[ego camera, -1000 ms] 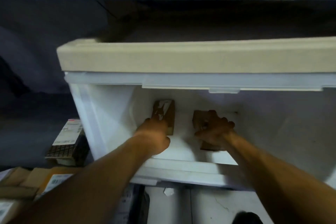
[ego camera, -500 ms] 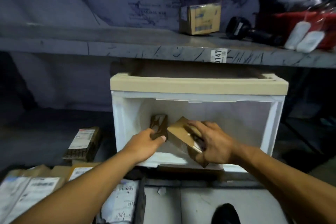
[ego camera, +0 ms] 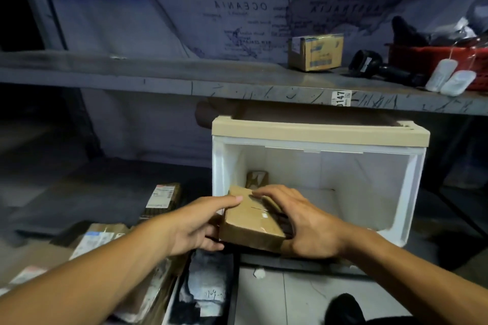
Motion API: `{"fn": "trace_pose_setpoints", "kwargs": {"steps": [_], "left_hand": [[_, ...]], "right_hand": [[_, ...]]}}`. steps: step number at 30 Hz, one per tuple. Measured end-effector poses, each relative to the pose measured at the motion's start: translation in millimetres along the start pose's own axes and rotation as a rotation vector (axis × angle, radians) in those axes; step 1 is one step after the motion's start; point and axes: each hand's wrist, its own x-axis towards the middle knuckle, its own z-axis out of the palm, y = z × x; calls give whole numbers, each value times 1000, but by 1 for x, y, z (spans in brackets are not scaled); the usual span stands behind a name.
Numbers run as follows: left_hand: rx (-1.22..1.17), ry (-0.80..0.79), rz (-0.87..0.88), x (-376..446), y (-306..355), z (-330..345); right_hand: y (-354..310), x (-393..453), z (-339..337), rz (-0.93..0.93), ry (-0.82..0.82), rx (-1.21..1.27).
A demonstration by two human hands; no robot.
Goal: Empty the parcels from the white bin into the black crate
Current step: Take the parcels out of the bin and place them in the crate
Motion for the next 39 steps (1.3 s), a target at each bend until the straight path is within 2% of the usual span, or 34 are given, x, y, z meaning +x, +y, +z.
{"fn": "trace_pose_setpoints", "kwargs": {"steps": [5,8,11,14,19,22,27,34,39], "left_hand": [[-4,37,3,-5,-7,-5],[-53,61,1,-4,-6,-10],[-145,55,-22,0,-5,-11],[-216,51,-22,5,-3,-6],[-331,53,7,10,1,3],[-391,58,21,11,3,5],[-336,92,19,10,-1,5],[-217,78,35,2,-1,11],[-322,142,97,-4,9,10]], "right_hand": [[-5,11,8,-76,-31,-23],[4,19,12,32,116,49],[9,23,11,282,345,278],[4,28,18,510,449,603],[-8,41,20,593,515,999],[-13,43,21,605,489,1058],[-23,40,33,509,279,1124],[-25,38,27,498,298,1132],[-30,35,20,504,278,1135]]}}
